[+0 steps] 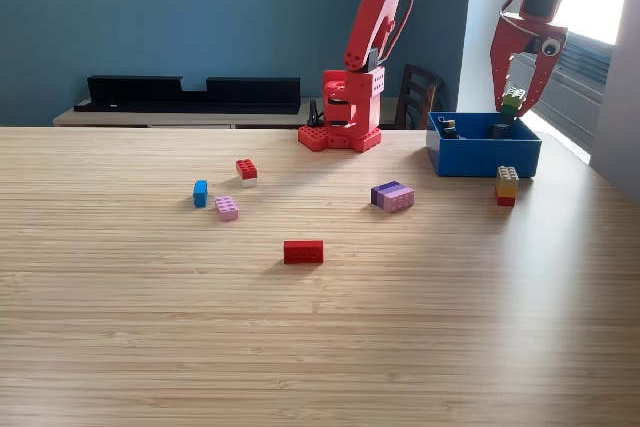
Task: Grasp a lego block and put it in the bin.
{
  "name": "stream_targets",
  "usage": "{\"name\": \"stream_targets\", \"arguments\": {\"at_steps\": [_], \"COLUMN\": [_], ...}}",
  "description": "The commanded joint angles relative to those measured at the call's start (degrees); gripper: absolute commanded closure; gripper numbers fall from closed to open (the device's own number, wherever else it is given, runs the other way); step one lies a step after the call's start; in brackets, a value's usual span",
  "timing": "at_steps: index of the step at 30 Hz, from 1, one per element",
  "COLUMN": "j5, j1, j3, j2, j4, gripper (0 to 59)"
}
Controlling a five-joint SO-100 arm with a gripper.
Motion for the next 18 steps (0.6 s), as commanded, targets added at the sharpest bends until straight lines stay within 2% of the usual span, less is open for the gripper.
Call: {"name": "stream_targets", "arguments": {"at_steps": [1,6,7,10,11,14,18], "j5": [0.09,-0.88,-1.05,-1.32,-1.32,-1.23,-1.23], "j1": [-1.05,-1.23,-1.23,-1.41,-1.49,-1.67,-2.02], "j3": [-2.90,-1.14,-0.88,0.00,0.09,0.09,0.18], "j2": [0.88,0.88,0.88,0.88,0.88,0.88,0.88], "j4": [2.37,2.37,2.37,2.46,2.55,2.72,2.81], "gripper": [58.5,58.3,55.1,38.0,34.1,29.1,29.0]}}
